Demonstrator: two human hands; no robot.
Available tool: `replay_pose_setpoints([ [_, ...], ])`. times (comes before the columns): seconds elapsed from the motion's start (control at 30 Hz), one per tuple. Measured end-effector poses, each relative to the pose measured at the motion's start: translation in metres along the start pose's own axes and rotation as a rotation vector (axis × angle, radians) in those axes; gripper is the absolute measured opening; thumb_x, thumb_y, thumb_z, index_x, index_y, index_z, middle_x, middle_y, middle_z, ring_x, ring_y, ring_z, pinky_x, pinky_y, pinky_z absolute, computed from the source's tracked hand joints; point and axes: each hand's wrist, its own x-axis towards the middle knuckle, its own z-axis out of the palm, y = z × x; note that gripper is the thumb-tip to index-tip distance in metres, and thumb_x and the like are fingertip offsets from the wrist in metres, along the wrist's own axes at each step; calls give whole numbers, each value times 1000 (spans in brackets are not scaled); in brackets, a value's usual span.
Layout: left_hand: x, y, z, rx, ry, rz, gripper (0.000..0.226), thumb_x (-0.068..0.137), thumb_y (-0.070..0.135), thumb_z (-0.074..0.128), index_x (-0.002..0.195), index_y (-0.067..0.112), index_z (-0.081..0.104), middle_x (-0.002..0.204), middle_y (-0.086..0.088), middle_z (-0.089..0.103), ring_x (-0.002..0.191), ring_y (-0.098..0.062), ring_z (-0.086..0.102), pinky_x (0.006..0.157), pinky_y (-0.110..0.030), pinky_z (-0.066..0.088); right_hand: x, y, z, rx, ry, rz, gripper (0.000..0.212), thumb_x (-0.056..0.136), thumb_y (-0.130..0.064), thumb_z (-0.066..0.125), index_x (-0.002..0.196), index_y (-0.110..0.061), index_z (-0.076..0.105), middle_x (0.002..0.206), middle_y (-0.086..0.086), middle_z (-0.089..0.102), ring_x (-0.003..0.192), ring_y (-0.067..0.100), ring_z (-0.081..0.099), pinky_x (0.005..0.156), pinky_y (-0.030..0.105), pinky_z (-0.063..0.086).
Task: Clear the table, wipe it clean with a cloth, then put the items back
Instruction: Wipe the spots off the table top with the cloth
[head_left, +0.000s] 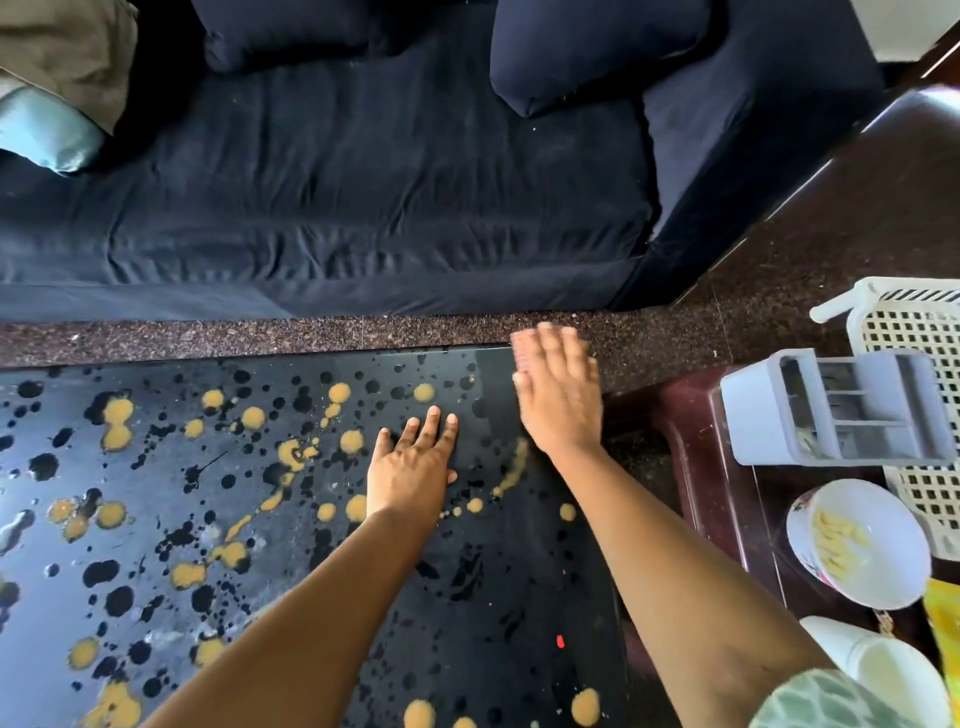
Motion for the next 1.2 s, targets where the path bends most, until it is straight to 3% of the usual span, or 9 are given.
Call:
replay_pose_setpoints([
  [0.13,-1,-1,3,-7,16,1,65,102,34,35,151,25,-7,160,3,-6,148,-19,2,119,-43,5,-1,-17,-1,63,2,261,58,100,-41,27,152,-22,11,160,2,6,146,28,-2,116,50,10],
  [0.27,1,-4,3,-11,25,2,65,101,35,35,152,26,-5,160,4,-5,148,-18,3,119,-43,5,-14,-45,7,3,-3,-185,56,97,-41,29,150,-22,22,158,0,19,146,26,7,115,51,20],
  [0.33,1,-4,3,-3,7,3,65,102,35,35,152,26,-5,160,4,-5,148,-18,3,118,-43,5,-24,-25,11,-34,-18,-254,57,96,-43,27,149,-22,24,157,-2,22,146,23,12,113,51,26],
  [0.47,-2,-3,2,-7,11,7,64,102,35,33,151,26,-7,160,3,-7,148,-18,1,119,-42,4,-37,10,9,18,39,161,59,97,-44,19,151,-20,18,159,-1,13,146,26,7,114,52,21],
  [0.53,-2,-3,3,-13,16,10,64,102,35,33,151,26,-7,160,4,-8,148,-18,1,119,-42,4,-37,-4,10,35,29,242,59,99,-43,25,151,-21,12,160,0,6,147,26,0,116,52,13],
  [0.73,2,-6,4,-16,37,9,64,101,36,34,152,28,-5,160,5,-6,147,-16,1,119,-42,3,-43,-27,16,-27,15,-243,56,96,-43,28,148,-25,27,157,-5,23,146,21,13,113,51,25],
  [0.93,-1,-5,6,-26,32,8,64,102,36,33,151,28,-6,159,5,-8,147,-16,0,119,-42,2,-67,1,16,46,108,231,58,95,-42,25,147,-18,30,155,3,27,144,29,20,109,54,30],
  [1.13,1,-5,4,-21,42,6,63,102,35,33,151,28,-6,159,5,-7,147,-16,1,118,-41,1,-74,-31,24,5,37,-255,56,95,-42,30,149,-25,26,157,-5,22,146,20,12,113,49,27],
  [1.2,-1,-6,5,-25,30,4,63,102,35,33,151,28,-6,159,5,-8,147,-16,0,118,-41,0,-76,-9,26,-16,51,-224,58,94,-42,32,149,-25,25,157,-7,21,146,18,13,112,50,28],
])
